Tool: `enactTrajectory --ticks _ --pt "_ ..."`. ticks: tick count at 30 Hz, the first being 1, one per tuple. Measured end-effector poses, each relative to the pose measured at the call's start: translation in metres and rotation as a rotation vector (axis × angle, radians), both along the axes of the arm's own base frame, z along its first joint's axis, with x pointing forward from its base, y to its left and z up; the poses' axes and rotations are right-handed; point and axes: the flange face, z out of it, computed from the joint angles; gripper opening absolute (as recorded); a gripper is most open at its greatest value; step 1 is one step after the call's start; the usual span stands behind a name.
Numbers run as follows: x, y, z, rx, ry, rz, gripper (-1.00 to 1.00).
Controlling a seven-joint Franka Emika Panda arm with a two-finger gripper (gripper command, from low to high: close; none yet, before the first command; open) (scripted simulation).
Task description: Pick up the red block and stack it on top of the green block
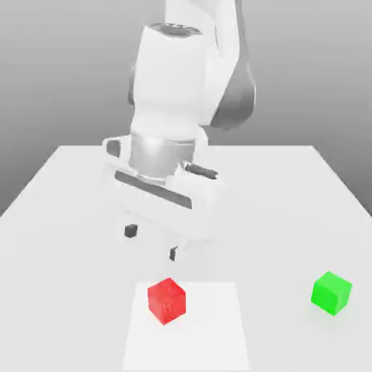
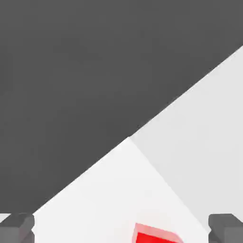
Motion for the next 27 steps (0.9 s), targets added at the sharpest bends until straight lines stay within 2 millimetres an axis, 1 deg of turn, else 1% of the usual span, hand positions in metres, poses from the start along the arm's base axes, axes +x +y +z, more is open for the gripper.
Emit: enactTrajectory --ticks 2,3,5,11,15,16,22,24,27 --pt "-0.017 0.002 -0.032 0.048 0.047 -0.075 0.0" --pt "-0.023 0.002 -0.043 0.064 0.061 -0.101 0.0" --pt "-0.025 0.003 -0.055 0.076 0.069 -0.121 0.0" --pt "-0.024 0.003 -0.087 0.081 0.067 -0.131 0.0" --pt "-0.028 0.003 -0.112 0.079 0.074 -0.128 0.0" --pt "-0.029 0.003 -0.117 0.079 0.076 -0.127 -1.0" --pt "-0.029 0.003 -0.119 0.079 0.075 -0.127 -1.0" --pt "-0.027 0.003 -0.112 0.079 0.072 -0.129 -1.0" --pt "-0.024 0.003 -0.094 0.08 0.067 -0.131 -1.0"
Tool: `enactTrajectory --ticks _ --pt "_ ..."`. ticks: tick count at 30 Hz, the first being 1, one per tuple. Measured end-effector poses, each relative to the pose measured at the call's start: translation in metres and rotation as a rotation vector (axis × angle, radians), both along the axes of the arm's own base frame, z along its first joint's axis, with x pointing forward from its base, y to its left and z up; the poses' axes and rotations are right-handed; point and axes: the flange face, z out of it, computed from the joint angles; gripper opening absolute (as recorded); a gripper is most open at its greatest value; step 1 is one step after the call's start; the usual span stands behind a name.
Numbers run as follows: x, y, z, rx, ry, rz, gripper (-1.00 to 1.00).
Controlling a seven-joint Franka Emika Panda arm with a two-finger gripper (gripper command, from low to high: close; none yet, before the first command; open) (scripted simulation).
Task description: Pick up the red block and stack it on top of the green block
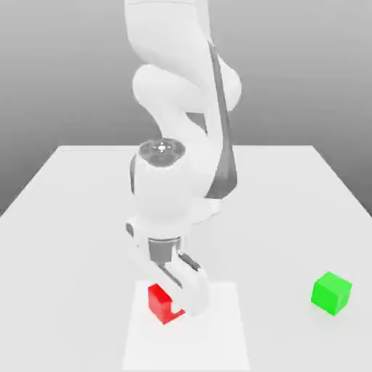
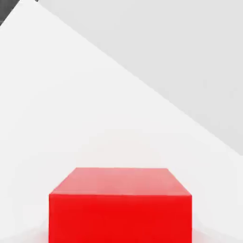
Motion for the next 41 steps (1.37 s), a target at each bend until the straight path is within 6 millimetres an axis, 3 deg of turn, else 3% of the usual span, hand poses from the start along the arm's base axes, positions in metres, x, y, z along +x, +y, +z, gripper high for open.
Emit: enactTrajectory --ticks 8,10,13,18,26,30,37,38,41 --pt "-0.004 0.001 0.04 -0.002 0.007 0.005 -1.0" --pt "-0.001 0.014 0.04 0.001 0.023 0.027 -1.0" --pt "0.004 0.087 0.039 0.002 0.049 0.187 -1.0" --pt "-0.001 0.177 0.044 -0.001 0.068 0.359 -1.0" --pt "-0.042 0.31 0.075 -0.004 0.017 0.607 -1.0" --pt "-0.037 0.314 0.066 0.004 0.0 0.6 -1.0" --pt "-0.039 0.315 0.024 0.001 0.004 0.602 -1.0" --pt "-0.04 0.314 0.017 -0.001 0.006 0.604 1.0" --pt "-0.04 0.314 0.017 -0.001 0.006 0.604 1.0"
